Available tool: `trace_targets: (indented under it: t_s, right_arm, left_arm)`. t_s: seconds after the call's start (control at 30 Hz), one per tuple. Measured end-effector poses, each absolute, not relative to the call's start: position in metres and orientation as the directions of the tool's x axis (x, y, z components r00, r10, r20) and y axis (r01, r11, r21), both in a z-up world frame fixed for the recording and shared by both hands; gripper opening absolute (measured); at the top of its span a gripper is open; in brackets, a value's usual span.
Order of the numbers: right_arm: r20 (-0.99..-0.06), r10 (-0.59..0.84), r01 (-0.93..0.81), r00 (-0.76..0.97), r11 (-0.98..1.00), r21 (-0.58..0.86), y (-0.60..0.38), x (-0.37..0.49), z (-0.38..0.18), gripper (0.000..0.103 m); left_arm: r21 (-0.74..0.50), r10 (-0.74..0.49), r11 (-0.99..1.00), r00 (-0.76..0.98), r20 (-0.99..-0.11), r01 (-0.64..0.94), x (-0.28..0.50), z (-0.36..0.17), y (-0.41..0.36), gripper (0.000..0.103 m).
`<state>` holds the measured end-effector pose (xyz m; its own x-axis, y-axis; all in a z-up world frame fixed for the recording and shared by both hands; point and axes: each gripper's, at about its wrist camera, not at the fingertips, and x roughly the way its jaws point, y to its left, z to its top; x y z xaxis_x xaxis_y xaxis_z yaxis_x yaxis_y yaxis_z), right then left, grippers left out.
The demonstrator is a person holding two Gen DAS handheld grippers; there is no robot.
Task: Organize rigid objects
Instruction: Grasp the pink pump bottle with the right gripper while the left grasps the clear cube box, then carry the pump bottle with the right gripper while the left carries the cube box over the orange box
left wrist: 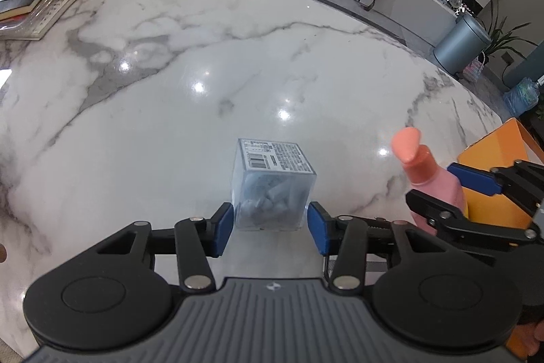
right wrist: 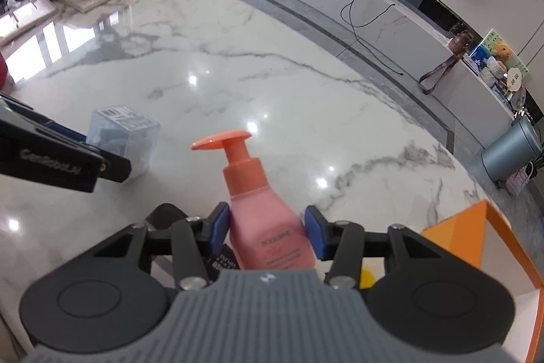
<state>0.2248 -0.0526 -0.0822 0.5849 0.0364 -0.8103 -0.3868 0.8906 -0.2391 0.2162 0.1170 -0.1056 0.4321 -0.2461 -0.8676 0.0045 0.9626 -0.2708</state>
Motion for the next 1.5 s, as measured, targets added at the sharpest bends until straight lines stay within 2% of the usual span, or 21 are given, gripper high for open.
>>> trace_targets:
  t_s: [0.4,0.73,1.0,1.27,1.5]
  right_arm:
    - [-0.765,0.063,-0.34,0.641,0.917,-0.209,-0.077,0.179,-0.037,0.049]
    - [-0.729,0.04,-0.263,0.683,0.945,-0.194,-0.118,0.146,-0.005,0.048]
    - [-0.703,-0.035,-0.142,0.71,0.971,-0.191,-0.187,0.125,0.026,0.048]
    - [-0.757,-0.129,-0.048,0.641,0.977,-0.207,-0.252,0.115,0.006,0.048]
    - [-0.791,-0.143,-0.017,0.595,0.982,-0.19,-0.282,0.128,-0.026,0.048]
  left_arm:
    - [-0.279,-0.282,0.957,0.491,-0.824,0.08,0.191,-0.065,0.095,0.052]
    - [-0.35,-0.393,0.919,0.486,-0.781,0.18,0.169,-0.019,0.058,0.052]
    - [-0.378,-0.494,0.867,0.468,-0.732,0.324,0.161,0.014,-0.006,0.052]
    - [-0.36,-0.574,0.79,0.393,-0.719,0.496,0.156,0.017,-0.086,0.052]
    - [-0.285,-0.544,0.773,0.36,-0.758,0.567,0.175,-0.005,-0.145,0.052]
